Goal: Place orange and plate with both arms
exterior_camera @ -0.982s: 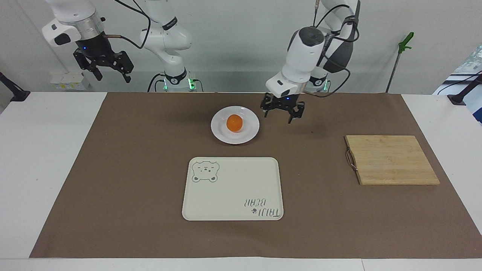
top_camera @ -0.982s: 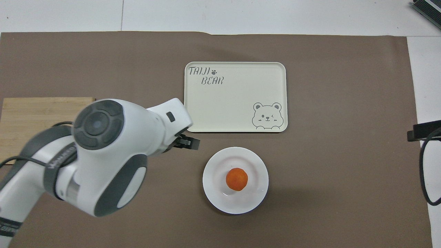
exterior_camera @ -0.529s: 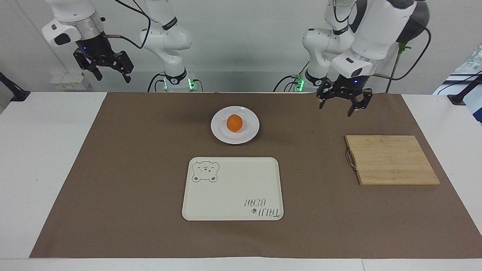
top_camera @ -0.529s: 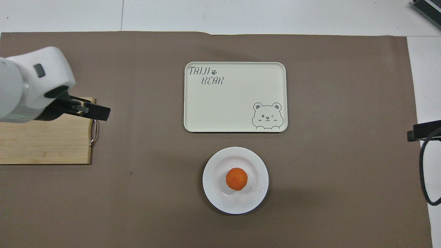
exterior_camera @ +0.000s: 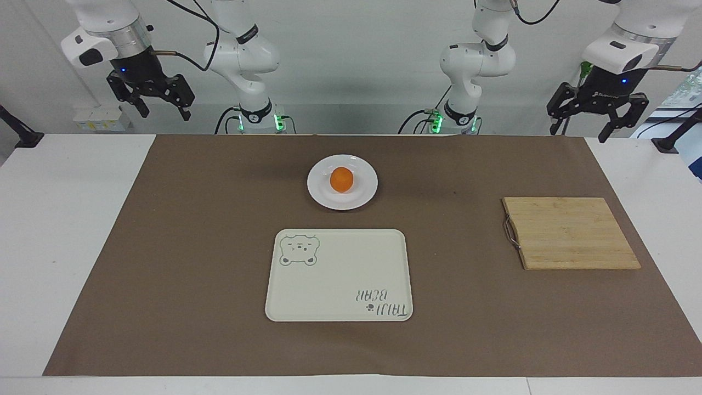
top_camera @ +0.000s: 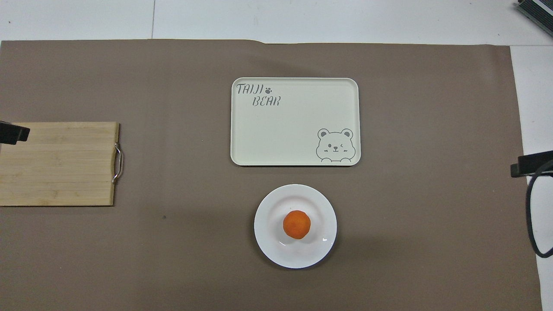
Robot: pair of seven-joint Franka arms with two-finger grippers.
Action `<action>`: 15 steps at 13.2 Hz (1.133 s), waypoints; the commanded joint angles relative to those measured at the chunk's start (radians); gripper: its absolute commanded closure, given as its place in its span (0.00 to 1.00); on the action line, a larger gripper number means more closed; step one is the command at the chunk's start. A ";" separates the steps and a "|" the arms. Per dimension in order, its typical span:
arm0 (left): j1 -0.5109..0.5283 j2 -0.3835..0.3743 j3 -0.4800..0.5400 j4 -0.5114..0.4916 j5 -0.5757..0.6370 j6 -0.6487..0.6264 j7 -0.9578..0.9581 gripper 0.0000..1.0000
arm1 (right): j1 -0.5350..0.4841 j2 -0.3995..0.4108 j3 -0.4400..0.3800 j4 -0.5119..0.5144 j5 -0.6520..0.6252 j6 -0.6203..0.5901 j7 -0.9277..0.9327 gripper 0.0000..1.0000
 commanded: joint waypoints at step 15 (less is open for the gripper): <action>0.054 -0.033 -0.016 -0.015 0.009 -0.079 0.068 0.00 | -0.008 0.012 0.004 0.017 0.009 -0.004 -0.007 0.00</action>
